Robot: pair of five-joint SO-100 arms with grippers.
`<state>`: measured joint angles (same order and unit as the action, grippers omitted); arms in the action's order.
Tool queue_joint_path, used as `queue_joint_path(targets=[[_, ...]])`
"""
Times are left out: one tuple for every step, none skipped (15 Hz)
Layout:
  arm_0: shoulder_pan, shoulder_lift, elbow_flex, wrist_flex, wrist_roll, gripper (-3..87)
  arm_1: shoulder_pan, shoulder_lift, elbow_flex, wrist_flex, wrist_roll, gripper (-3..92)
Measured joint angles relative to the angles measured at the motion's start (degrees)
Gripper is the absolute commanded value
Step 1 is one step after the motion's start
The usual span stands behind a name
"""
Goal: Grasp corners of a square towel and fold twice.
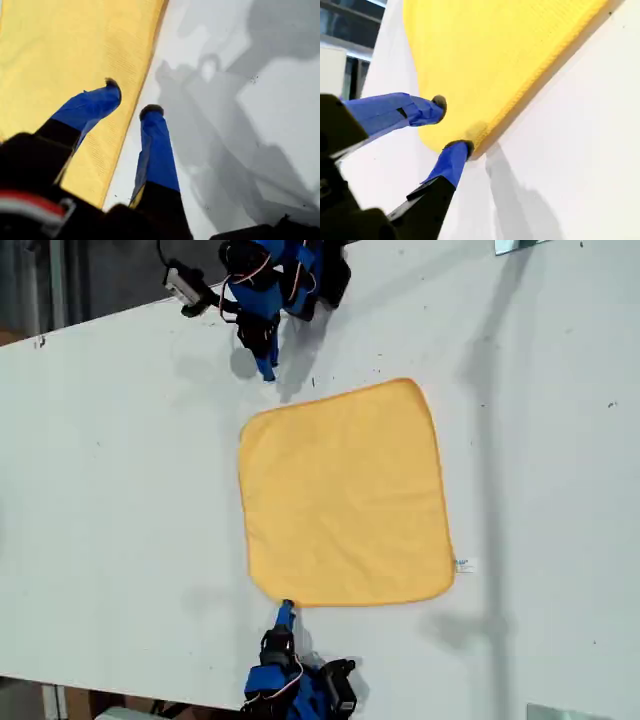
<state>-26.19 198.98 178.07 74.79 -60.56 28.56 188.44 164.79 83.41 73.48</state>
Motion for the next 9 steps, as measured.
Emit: queue_joint_path(targets=[[0.5, 0.0, 0.3, 0.0, -0.4, 11.4, -0.2, 0.0, 0.0, 0.3, 0.8, 15.7], [5.7, 0.0, 0.4, -1.2, -6.9, 11.1, -6.9, 0.0, 0.0, 0.5, 4.6, 17.4], [9.1, 0.0, 0.4, -1.5, -16.4, 10.6, -15.0, 0.0, 0.0, -0.3, 3.5, 16.7], [9.2, 0.0, 0.4, -1.5, -20.7, 11.0, -16.5, 0.0, 0.0, -1.1, 1.6, 16.8], [8.7, 0.0, 0.4, -1.3, -21.6, 10.4, -17.1, 0.0, 0.0, -1.6, 0.5, 17.2], [8.7, 0.0, 0.4, -1.1, -22.1, 10.6, -17.7, 0.0, 0.0, -1.8, -0.3, 19.3], [8.7, 0.0, 0.1, -1.0, -22.1, 11.2, -17.8, 0.0, 0.0, -2.3, -1.4, 21.1], [9.0, 0.0, 0.1, -1.5, -21.8, 9.3, -17.7, -0.4, 0.0, -3.2, -3.3, 22.5], [9.2, -0.3, -0.8, -2.8, -21.1, 8.8, -18.5, -1.7, -1.1, -4.1, -5.7, 24.0]])
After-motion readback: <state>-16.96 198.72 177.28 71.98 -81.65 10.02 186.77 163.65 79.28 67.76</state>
